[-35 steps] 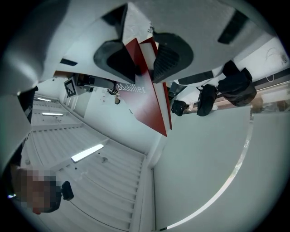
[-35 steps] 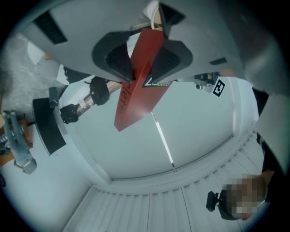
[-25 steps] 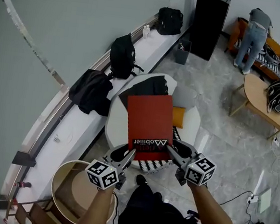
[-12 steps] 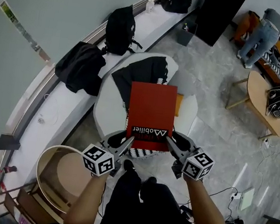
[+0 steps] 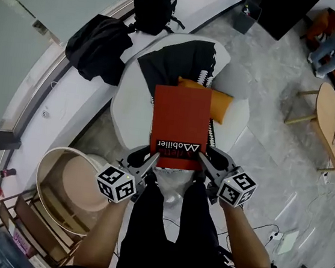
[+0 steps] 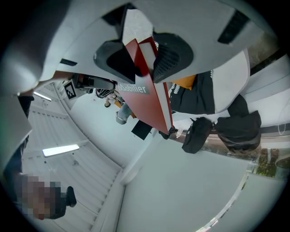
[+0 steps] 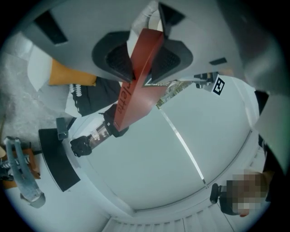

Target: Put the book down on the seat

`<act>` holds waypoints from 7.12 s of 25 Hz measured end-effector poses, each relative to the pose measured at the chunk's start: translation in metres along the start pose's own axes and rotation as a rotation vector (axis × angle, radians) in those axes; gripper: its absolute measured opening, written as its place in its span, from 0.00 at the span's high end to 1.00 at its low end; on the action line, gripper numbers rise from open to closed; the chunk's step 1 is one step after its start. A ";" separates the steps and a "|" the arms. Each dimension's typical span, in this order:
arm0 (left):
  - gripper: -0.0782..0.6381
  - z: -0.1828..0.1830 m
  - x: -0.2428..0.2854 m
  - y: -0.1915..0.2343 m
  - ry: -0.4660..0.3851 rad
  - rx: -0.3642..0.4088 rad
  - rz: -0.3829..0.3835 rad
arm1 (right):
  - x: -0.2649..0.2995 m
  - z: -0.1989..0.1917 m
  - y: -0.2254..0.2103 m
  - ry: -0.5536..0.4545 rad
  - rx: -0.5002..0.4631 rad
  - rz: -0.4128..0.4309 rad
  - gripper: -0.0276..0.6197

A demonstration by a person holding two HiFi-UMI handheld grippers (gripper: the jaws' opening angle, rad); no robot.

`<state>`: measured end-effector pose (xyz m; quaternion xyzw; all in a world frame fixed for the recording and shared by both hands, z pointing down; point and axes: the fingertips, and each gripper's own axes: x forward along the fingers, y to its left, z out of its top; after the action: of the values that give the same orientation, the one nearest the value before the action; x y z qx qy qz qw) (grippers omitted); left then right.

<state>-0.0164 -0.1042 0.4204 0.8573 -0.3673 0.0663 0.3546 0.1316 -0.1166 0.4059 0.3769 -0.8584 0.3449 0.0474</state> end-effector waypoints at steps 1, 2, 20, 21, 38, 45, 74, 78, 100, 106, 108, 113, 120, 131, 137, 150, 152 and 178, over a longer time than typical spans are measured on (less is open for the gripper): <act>0.70 -0.007 0.006 0.002 -0.003 -0.011 0.013 | 0.001 -0.005 -0.008 0.014 0.003 0.008 0.73; 0.70 -0.015 0.012 0.004 -0.004 -0.023 0.024 | 0.002 -0.011 -0.017 0.027 0.006 0.014 0.73; 0.70 -0.158 0.116 0.082 0.100 -0.122 0.093 | 0.045 -0.144 -0.157 0.191 0.098 0.020 0.73; 0.70 -0.165 0.120 0.087 0.107 -0.123 0.093 | 0.048 -0.152 -0.163 0.196 0.103 0.018 0.73; 0.70 -0.257 0.166 0.178 0.183 -0.183 0.126 | 0.115 -0.250 -0.234 0.282 0.141 -0.015 0.74; 0.70 -0.285 0.182 0.206 0.195 -0.186 0.138 | 0.136 -0.279 -0.257 0.310 0.136 -0.045 0.74; 0.70 -0.348 0.214 0.272 0.299 -0.096 0.182 | 0.179 -0.360 -0.305 0.379 0.137 -0.110 0.75; 0.70 -0.354 0.214 0.280 0.329 -0.099 0.196 | 0.184 -0.367 -0.306 0.392 0.143 -0.121 0.76; 0.71 -0.383 0.218 0.292 0.484 -0.079 0.261 | 0.186 -0.386 -0.321 0.472 0.113 -0.181 0.78; 0.71 -0.370 0.195 0.284 0.474 -0.087 0.291 | 0.164 -0.367 -0.321 0.446 0.123 -0.234 0.77; 0.71 -0.357 0.189 0.271 0.458 -0.077 0.276 | 0.157 -0.354 -0.313 0.431 0.113 -0.228 0.77; 0.76 -0.315 0.173 0.227 0.416 -0.031 0.237 | 0.141 -0.307 -0.269 0.397 0.064 -0.163 0.84; 0.82 -0.213 0.145 0.146 0.294 0.019 0.155 | 0.116 -0.207 -0.175 0.307 -0.034 -0.027 0.90; 0.85 -0.025 0.084 -0.002 0.111 0.139 -0.001 | 0.048 0.018 -0.008 0.062 -0.168 0.202 0.91; 0.85 0.085 0.039 -0.077 -0.064 0.222 -0.046 | 0.002 0.131 0.064 -0.072 -0.274 0.298 0.91; 0.85 0.201 -0.046 -0.210 -0.337 0.390 -0.093 | -0.127 0.248 0.169 -0.252 -0.506 0.515 0.91; 0.85 0.207 -0.056 -0.229 -0.374 0.397 -0.096 | -0.148 0.251 0.173 -0.260 -0.525 0.540 0.91; 0.85 0.100 -0.153 -0.355 -0.376 0.484 -0.305 | -0.277 0.168 0.237 -0.347 -0.549 0.432 0.91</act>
<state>0.0983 0.0890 0.0903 0.9589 -0.2674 -0.0614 0.0729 0.1978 0.0618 0.0524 0.2136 -0.9736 0.0355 -0.0729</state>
